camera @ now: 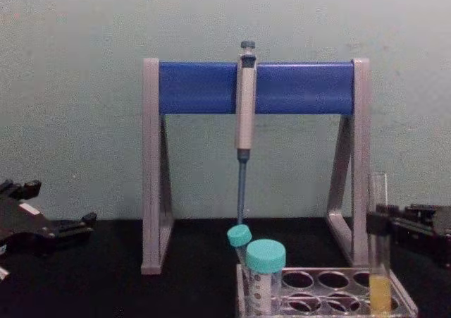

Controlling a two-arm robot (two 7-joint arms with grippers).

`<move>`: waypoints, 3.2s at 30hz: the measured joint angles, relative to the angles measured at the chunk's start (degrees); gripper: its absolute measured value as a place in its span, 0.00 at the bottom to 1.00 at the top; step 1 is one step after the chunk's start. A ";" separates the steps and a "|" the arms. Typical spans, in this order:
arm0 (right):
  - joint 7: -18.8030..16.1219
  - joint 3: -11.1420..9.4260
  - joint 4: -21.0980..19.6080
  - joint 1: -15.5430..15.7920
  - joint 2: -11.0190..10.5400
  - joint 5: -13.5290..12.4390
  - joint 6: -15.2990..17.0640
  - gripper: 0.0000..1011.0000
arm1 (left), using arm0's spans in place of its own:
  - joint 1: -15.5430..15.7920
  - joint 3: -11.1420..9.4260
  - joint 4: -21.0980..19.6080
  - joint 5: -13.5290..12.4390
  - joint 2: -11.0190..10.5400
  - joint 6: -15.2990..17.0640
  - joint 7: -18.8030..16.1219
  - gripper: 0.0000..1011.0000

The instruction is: Pick up the test tube from the test tube rack, shake it, then place it back into the test tube rack.

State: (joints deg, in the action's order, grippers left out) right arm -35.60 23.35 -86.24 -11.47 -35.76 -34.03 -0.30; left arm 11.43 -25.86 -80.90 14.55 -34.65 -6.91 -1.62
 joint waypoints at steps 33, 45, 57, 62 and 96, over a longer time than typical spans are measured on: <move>-0.10 -0.01 -0.02 0.05 -0.03 0.09 0.16 0.49 | 0.00 0.00 0.00 0.00 0.00 0.00 0.00 0.99; -0.10 -0.03 -0.04 0.03 -0.03 0.05 0.11 0.84 | 0.00 0.00 0.00 0.00 0.00 0.00 0.00 0.99; -0.10 -0.03 -0.04 0.03 -0.03 0.01 0.06 0.99 | 0.00 0.00 0.00 0.00 0.00 0.00 0.00 0.99; -0.05 -0.03 -0.11 0.05 -0.03 0.05 -0.06 0.99 | 0.00 0.00 0.00 0.00 0.00 0.00 0.00 0.99; 34.58 -9.79 -5.88 6.96 9.29 17.35 10.16 0.99 | 0.00 0.00 0.00 0.00 0.00 0.00 0.00 0.99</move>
State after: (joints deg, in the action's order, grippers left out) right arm -1.02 13.56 -92.12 -4.51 -26.47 -16.67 9.87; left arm 11.43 -25.86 -80.90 14.55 -34.65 -6.91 -1.62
